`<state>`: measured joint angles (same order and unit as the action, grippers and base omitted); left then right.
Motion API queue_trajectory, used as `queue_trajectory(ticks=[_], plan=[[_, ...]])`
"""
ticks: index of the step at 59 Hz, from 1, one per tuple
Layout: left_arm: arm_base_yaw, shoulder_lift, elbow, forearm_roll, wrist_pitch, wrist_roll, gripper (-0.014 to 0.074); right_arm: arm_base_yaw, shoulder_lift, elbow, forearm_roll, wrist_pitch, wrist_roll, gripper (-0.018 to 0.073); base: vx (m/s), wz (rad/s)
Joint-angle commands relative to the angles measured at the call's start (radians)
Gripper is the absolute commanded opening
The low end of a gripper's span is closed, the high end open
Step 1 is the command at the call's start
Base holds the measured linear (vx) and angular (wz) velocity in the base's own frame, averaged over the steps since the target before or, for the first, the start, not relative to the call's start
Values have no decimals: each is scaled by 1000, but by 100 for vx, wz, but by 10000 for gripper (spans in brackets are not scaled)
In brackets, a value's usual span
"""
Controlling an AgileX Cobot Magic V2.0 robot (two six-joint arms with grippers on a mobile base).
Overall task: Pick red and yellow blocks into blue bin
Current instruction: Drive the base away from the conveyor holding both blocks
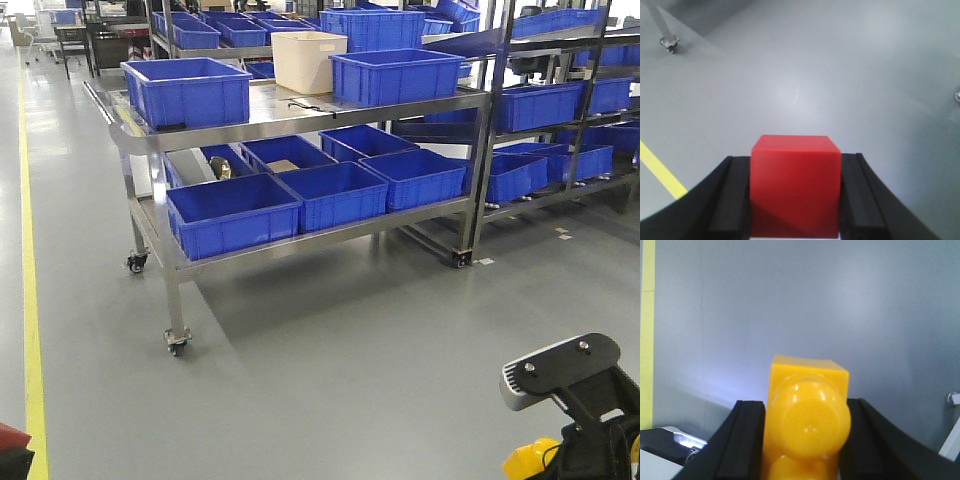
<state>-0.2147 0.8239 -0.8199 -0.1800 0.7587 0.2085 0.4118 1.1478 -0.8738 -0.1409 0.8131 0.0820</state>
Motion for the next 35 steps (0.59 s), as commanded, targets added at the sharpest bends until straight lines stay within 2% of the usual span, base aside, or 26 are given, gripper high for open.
queue_trajectory(ticks=[1, 35], plan=[[-3, -6, -27, -17, -68, -8, 324, -2, -22, -31, -18, -37, -5, 228, 45, -1], [-2, -6, -27, -17, -68, -8, 324, -2, -22, -31, -17, -33, -5, 228, 46, -3]])
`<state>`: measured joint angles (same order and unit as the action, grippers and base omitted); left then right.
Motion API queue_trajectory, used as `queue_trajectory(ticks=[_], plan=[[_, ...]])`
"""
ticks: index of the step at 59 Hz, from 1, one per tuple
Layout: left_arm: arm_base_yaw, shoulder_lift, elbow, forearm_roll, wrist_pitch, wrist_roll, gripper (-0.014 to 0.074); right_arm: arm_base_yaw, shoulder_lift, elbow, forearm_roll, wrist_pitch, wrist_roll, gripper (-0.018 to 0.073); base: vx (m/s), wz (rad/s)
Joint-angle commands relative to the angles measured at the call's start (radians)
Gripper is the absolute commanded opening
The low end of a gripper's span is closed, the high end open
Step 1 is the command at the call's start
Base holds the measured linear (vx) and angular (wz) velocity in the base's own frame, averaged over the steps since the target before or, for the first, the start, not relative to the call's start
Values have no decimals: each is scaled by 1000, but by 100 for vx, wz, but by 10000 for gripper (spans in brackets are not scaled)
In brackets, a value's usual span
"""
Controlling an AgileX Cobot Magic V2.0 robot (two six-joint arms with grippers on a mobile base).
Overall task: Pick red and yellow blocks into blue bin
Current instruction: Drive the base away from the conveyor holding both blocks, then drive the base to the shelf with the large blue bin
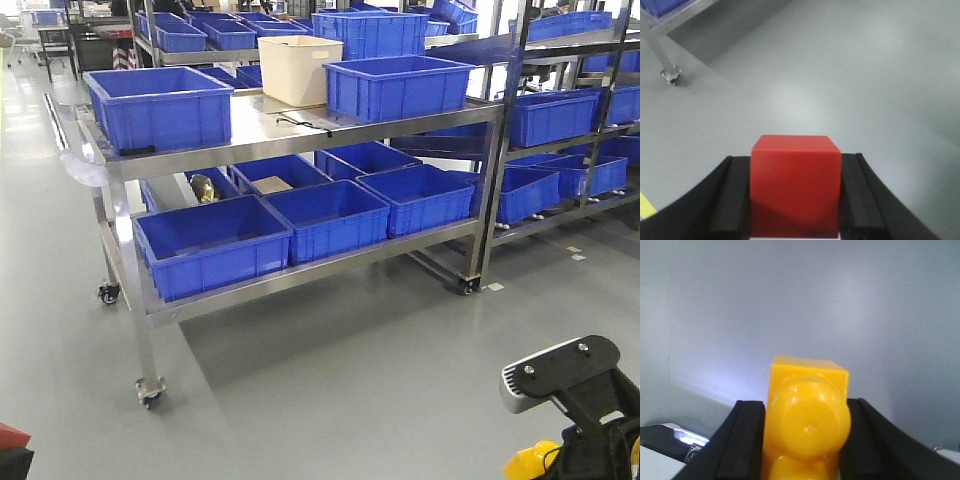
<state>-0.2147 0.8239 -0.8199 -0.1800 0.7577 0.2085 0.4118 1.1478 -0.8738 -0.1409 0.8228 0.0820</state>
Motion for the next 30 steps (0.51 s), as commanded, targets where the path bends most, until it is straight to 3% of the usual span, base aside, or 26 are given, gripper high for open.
queue_trajectory(ticks=[1, 30], plan=[[-2, -6, -27, -17, -67, -8, 324, -2, -22, -31, -17, -43, -5, 228, 45, -2], [-2, -6, -27, -17, -67, -8, 324, -2, -22, -31, -17, -43, -5, 228, 44, 1]])
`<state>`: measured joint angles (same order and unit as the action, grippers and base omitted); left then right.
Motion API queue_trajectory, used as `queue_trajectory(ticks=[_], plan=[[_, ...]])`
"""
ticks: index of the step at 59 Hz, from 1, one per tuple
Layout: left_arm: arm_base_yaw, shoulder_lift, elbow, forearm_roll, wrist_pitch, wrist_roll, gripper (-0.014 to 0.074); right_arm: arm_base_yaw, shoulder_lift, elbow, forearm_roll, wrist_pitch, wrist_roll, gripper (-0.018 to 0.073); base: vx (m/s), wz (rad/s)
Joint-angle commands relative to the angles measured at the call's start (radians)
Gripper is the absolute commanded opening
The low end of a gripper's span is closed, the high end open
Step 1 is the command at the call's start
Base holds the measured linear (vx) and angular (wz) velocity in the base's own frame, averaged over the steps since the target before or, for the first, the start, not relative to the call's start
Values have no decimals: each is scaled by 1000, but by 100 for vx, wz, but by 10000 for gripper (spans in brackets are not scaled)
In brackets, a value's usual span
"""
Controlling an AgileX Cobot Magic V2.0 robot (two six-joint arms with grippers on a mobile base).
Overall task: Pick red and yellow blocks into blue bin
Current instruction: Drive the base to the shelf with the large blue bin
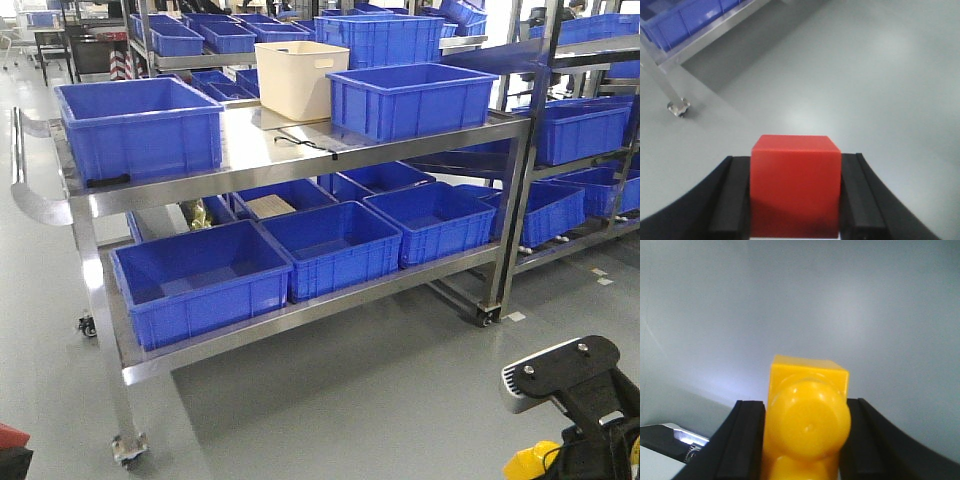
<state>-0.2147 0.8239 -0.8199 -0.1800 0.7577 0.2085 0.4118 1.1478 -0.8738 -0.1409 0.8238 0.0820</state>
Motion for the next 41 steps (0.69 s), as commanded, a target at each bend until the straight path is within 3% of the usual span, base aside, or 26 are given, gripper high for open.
queue_trajectory(ticks=[1, 16, 41], plan=[[-2, -6, -27, -17, -67, -8, 324, -2, -22, -31, -17, -42, -5, 228, 44, -1], [-2, -6, -27, -17, -65, -8, 324, -2, -22, -31, -18, -41, -5, 228, 44, -14], [-2, -6, -27, -17, -66, -8, 324, -2, -22, -31, -17, -40, -5, 228, 42, -42]])
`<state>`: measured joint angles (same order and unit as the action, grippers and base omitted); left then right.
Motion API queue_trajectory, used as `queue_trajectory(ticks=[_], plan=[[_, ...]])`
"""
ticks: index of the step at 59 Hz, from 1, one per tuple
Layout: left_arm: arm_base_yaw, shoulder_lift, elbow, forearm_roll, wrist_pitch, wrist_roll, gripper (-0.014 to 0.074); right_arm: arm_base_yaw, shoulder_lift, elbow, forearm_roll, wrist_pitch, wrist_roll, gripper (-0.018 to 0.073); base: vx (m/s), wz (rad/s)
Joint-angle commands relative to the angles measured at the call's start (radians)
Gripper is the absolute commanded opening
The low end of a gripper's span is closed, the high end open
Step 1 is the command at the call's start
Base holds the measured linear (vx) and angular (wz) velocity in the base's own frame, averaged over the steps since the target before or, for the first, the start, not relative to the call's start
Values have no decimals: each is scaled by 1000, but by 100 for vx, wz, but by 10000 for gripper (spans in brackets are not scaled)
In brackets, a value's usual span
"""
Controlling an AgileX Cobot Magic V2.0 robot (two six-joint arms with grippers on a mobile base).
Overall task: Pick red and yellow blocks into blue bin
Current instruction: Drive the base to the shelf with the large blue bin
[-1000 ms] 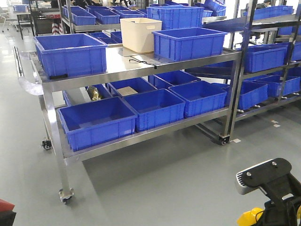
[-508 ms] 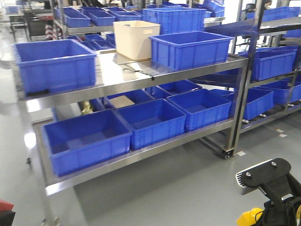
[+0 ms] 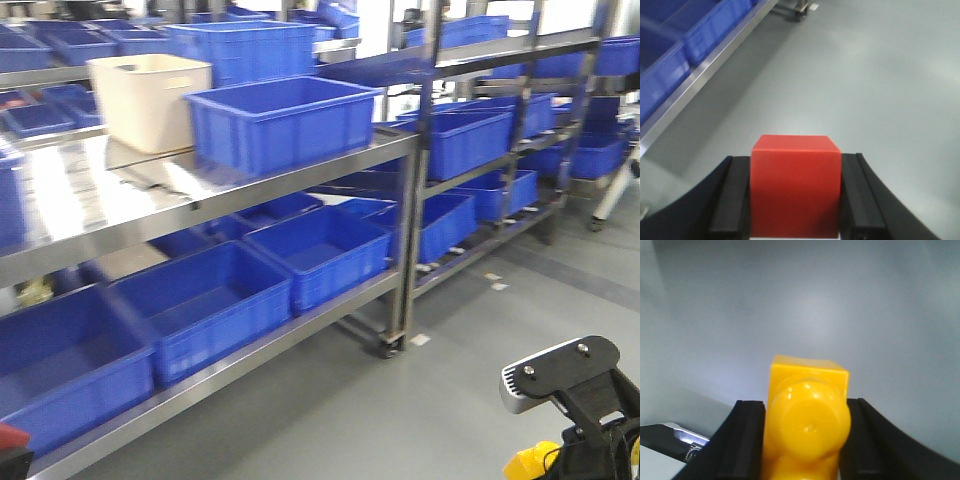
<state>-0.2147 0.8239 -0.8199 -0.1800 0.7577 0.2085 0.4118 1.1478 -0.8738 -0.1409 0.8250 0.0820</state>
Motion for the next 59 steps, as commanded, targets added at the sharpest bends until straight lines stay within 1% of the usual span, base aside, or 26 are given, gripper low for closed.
queue_trajectory(ticks=[1, 33, 59], plan=[[-2, -6, -27, -17, -66, -8, 324, -2, -22, -31, -17, -41, -5, 228, 42, -41], [-2, -6, -27, -17, -68, -8, 324, -2, -22, -31, -17, -42, -5, 228, 40, -43], [-2, -6, -27, -17, -67, -8, 324, -2, -22, -31, -17, -42, -5, 228, 33, -52]])
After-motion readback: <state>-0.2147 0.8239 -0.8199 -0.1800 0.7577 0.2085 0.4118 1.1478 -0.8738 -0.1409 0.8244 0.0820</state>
